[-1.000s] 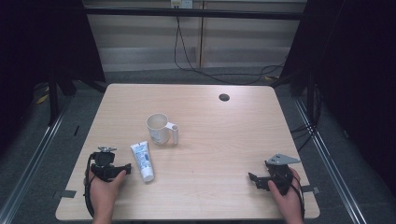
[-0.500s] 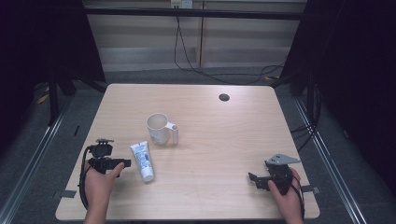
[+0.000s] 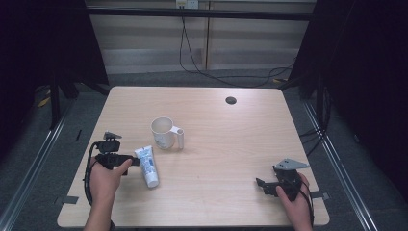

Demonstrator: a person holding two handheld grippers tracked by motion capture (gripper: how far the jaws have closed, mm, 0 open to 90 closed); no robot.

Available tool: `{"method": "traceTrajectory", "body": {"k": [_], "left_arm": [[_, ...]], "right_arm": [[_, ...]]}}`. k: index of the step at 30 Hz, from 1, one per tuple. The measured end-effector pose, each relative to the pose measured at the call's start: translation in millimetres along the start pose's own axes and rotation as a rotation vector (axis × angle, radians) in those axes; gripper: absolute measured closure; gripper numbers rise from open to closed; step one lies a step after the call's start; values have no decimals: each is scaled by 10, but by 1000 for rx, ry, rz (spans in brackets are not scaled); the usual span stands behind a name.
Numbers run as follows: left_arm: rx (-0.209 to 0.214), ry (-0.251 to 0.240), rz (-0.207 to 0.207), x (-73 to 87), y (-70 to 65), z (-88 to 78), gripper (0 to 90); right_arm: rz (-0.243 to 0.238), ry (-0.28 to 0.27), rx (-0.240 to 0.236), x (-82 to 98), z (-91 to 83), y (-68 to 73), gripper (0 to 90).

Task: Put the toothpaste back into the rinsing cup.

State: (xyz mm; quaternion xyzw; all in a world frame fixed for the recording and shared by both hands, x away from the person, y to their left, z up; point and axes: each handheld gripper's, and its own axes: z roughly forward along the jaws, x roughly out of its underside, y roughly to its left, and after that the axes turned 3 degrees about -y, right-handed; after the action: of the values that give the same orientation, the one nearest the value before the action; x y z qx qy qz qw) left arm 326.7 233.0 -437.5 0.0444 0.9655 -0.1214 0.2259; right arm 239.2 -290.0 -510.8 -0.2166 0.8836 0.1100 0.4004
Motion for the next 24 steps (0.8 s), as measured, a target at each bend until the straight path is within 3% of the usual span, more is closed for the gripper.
{"method": "traceTrajectory", "body": {"k": [4,13,24], "left_arm": [[12,7,-18,-37,-46,4,249],[7,19,6,-181,-165,0,254],[11,57,-36,-256,-258,81,273]], "right_arm": [[1,0,0,0,0,0,132],[1,0,0,-1,0,1,131],[8,3,3,-7,7,5,129]]}}
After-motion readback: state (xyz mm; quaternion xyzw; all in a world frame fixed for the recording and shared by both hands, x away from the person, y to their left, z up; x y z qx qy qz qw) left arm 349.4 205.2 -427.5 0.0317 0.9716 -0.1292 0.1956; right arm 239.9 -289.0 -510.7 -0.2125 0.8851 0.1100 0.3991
